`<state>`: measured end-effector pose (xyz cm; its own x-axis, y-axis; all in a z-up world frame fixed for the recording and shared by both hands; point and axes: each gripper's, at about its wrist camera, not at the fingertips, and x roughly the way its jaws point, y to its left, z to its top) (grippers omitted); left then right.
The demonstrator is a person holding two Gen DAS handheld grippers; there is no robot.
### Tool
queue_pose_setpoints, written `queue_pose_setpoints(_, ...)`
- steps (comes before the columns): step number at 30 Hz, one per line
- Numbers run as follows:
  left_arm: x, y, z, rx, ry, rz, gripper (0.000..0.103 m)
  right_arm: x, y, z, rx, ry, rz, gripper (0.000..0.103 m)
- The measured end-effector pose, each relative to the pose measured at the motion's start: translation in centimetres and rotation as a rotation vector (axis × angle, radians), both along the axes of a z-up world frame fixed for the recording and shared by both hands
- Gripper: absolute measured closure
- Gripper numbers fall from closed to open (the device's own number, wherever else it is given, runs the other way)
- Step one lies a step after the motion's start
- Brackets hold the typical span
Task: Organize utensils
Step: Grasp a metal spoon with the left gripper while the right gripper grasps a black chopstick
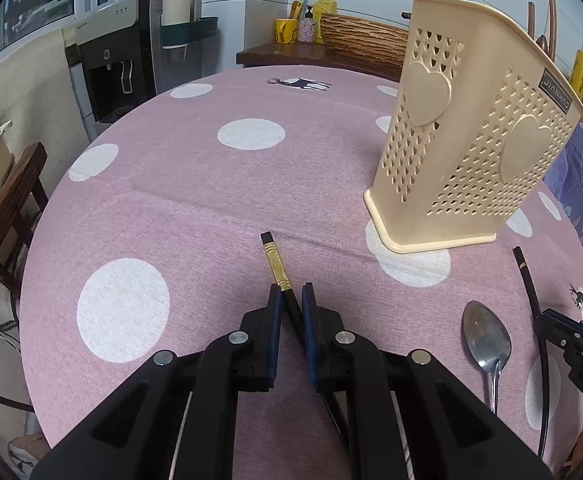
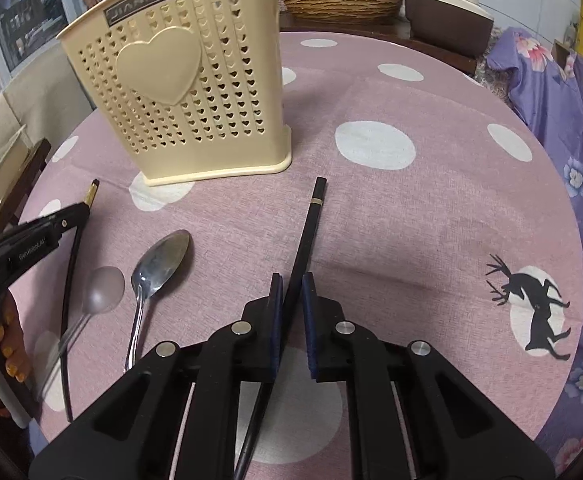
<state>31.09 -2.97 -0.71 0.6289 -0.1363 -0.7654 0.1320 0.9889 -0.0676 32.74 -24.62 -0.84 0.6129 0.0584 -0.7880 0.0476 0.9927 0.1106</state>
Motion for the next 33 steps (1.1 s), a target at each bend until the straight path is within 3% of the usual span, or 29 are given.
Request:
queue_pose_setpoints(5, 0.1, 0.5, 0.1, -0.037, 0.017, 0.008, 0.092, -0.5, 1.0, 0.3, 0.019, -0.027, 0.010, 0.073)
queue_pose_setpoints(10, -1.1, 0.9, 0.9, -0.074, 0.010, -0.009, 0.090, -1.2, 1.5, 0.8, 0.043, -0.049, 0.009, 0.072)
queue_pose_setpoints(13, -2.7, 0.3, 1.6, -0.092, -0.010, -0.049, 0.079, -1.6, 1.8, 1.0, 0.034, -0.057, 0.001, 0.070)
queue_pose_setpoints(23, -6.0, -4.3, 0.6, -0.021, 0.030, -0.277, 0.072, -2.7, 0.7, 1.1, 0.065, -0.048, -0.027, 0.068)
queue_pose_setpoints(33, -6.5, -5.6, -0.1, 0.016, 0.048, -0.321, 0.069, -2.9, 0.0, 0.3, 0.090, -0.029, -0.038, 0.068)
